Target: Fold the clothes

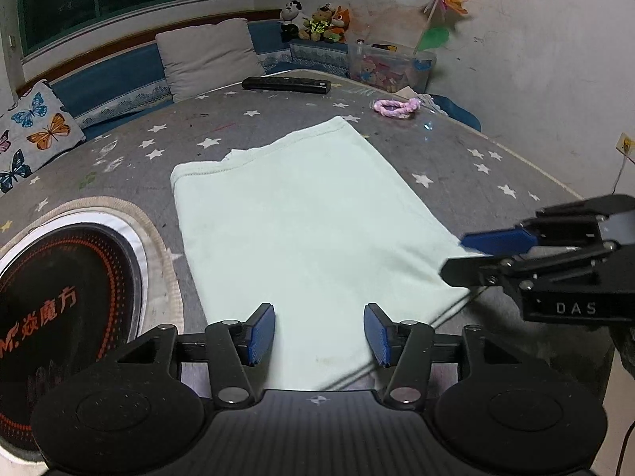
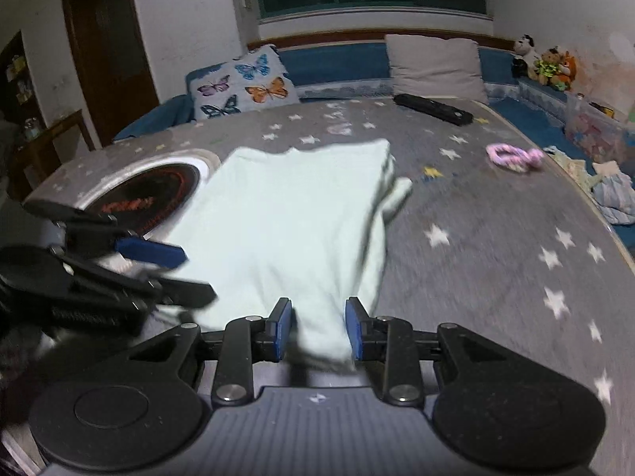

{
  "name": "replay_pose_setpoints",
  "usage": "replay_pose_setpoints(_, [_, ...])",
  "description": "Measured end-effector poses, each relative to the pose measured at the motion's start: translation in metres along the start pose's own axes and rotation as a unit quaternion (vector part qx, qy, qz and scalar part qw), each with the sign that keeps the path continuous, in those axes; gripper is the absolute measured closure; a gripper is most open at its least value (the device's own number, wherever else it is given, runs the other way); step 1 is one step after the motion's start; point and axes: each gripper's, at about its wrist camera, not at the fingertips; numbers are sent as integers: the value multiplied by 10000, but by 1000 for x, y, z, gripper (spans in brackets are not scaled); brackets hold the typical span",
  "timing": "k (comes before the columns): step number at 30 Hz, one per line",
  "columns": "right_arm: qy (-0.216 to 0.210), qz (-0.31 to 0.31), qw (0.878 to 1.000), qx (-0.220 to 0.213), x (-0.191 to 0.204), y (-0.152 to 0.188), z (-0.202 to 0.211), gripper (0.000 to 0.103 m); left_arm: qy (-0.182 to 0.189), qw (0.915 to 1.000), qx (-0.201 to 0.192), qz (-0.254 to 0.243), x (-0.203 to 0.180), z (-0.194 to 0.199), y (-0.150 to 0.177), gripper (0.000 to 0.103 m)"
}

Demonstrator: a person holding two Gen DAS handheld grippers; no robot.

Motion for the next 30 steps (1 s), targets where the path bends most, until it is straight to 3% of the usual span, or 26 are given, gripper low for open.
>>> replay_pose_setpoints(3, [58, -114, 9999, -37, -2, 7, 9, 74, 13, 10000, -8, 17, 0, 5, 4, 48])
replay_pose_setpoints(9, [69, -210, 9981, -579, 5, -3, 27, 73, 9, 9999, -32, 137, 1, 13, 9, 47])
replay_pose_setpoints(12, [-149, -225, 9978, -606, 11, -4, 24, 73, -5, 9999, -27, 154, 1, 16, 11, 47])
replay_pose_setpoints(16, [-179, -222, 9992, -273, 13, 5, 5, 73, -9, 9999, -25, 160, 2, 19, 13, 46])
replay_pose_setpoints(20, [-218, -248, 9988, -348, 14, 6, 8, 69, -56, 9997, -62, 215, 6, 24, 14, 44])
replay_pose_setpoints(30, [-258, -271, 9988, -326, 19, 10, 5, 54, -290, 9985, -222, 414, 15, 39, 19, 24])
Point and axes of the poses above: each gripper's, at about its wrist camera, not at the fingertips, and z roughly against the way its jaws point, x to its left, y to its underside, and after that the axes turned 7 degrees about -x, right-handed
